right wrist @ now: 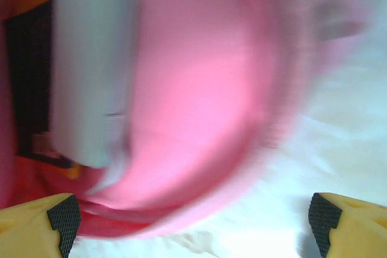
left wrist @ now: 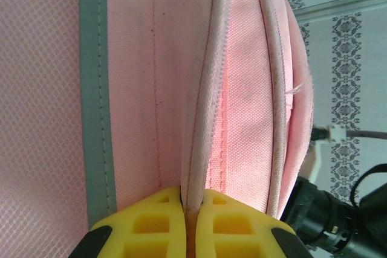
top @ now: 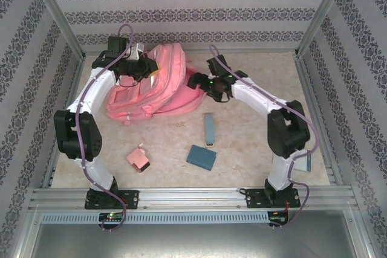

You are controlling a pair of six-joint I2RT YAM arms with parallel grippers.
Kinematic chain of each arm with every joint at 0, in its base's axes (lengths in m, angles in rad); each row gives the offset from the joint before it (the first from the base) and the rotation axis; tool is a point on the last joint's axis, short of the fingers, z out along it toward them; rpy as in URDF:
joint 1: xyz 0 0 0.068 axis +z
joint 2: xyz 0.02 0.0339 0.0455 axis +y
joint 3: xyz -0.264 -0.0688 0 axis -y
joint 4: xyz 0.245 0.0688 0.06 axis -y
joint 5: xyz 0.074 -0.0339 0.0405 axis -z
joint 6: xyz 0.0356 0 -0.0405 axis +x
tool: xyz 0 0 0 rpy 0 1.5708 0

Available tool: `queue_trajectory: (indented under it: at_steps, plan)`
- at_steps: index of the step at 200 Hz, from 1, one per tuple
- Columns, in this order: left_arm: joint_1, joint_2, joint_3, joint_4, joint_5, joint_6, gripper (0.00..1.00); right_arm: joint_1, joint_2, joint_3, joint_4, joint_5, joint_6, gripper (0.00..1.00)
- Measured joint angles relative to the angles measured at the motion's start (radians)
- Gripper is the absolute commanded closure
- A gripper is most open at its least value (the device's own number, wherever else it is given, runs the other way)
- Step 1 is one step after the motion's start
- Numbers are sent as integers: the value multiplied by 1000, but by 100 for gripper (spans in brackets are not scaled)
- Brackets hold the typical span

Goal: Pack books, pencil case, and school supplies into a backpack

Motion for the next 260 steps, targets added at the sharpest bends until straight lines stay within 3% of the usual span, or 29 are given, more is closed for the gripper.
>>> queue_trajectory:
  at_steps: [47, 72, 93, 121, 182, 220, 260]
  plan:
    - [-6, 22, -63, 2, 0, 36, 99, -142, -327, -324, -69, 129, -4, 2]
    - [-12, 37, -74, 3, 0, 45, 95, -185, -391, -384, -123, 178, -3, 2]
    - [-14, 49, -74, 6, 5, 50, 93, -286, -513, -535, -153, 214, 3, 2]
    - [-14, 58, -73, 7, 12, 60, 82, -447, -636, -666, -253, 279, 27, 2]
    - [-13, 59, -73, 7, -3, 68, 65, -592, -853, -842, -329, 313, 86, 2]
    - [-13, 59, -70, 7, -13, 67, 59, -629, -888, -904, -334, 301, 114, 2]
    - [-13, 56, -68, 7, -13, 67, 60, -648, -784, -937, -277, 238, 100, 2]
